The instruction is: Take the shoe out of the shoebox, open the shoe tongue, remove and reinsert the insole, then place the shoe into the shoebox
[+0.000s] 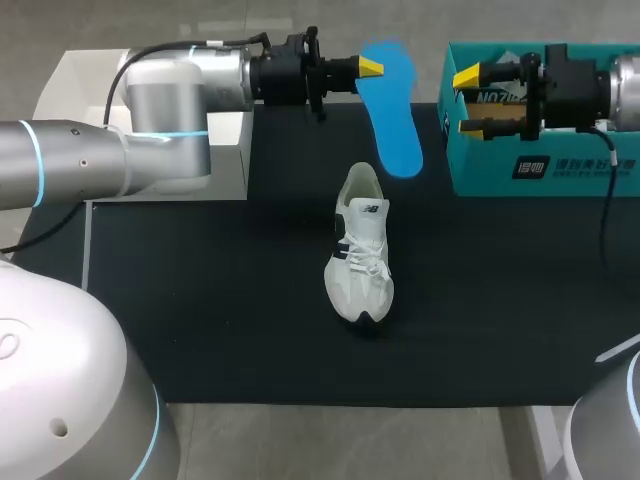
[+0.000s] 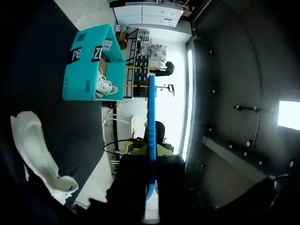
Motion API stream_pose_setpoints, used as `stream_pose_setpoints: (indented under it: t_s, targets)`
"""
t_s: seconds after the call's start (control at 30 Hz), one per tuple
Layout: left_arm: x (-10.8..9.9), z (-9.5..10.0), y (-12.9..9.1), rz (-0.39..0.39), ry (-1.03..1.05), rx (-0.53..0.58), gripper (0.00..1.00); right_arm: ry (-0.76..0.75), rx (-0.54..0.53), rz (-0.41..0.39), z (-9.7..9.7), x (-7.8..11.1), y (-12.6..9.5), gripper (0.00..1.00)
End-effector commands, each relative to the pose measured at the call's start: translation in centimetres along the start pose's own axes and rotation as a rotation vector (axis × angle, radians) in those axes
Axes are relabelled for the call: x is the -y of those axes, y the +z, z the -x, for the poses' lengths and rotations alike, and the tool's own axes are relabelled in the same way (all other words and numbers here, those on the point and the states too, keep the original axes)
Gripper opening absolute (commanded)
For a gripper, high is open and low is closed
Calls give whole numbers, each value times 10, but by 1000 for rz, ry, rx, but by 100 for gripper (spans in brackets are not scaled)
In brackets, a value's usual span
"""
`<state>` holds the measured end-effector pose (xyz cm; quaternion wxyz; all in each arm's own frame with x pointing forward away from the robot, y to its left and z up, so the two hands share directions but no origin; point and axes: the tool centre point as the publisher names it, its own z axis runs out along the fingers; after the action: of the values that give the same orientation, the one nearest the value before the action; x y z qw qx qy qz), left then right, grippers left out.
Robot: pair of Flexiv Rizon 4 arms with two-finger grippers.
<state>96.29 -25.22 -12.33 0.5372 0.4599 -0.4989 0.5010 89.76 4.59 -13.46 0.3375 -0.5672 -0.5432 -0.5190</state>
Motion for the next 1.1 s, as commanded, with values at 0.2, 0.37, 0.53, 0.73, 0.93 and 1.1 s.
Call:
stream_pose_setpoints:
  t_s: [0.2,0.37,0.53,0.73,0.93,1.1]
  targets:
    - [-1,-28,-10,-8,414,158,0,1,2,0,0,-1,2,100]
    - [-4,-37,-17,-59,589,160,0,1,2,0,0,-1,2,100]
    - [-4,-42,-22,-85,506,68,0,1,2,0,0,-1,2,100]
    - [-4,-42,-22,-85,506,68,0,1,2,0,0,-1,2,100]
    - [-5,-42,-20,-59,690,114,0,1,2,0,0,-1,2,100]
    - [-4,-38,-20,-102,1197,181,0,1,2,0,0,-1,2,100]
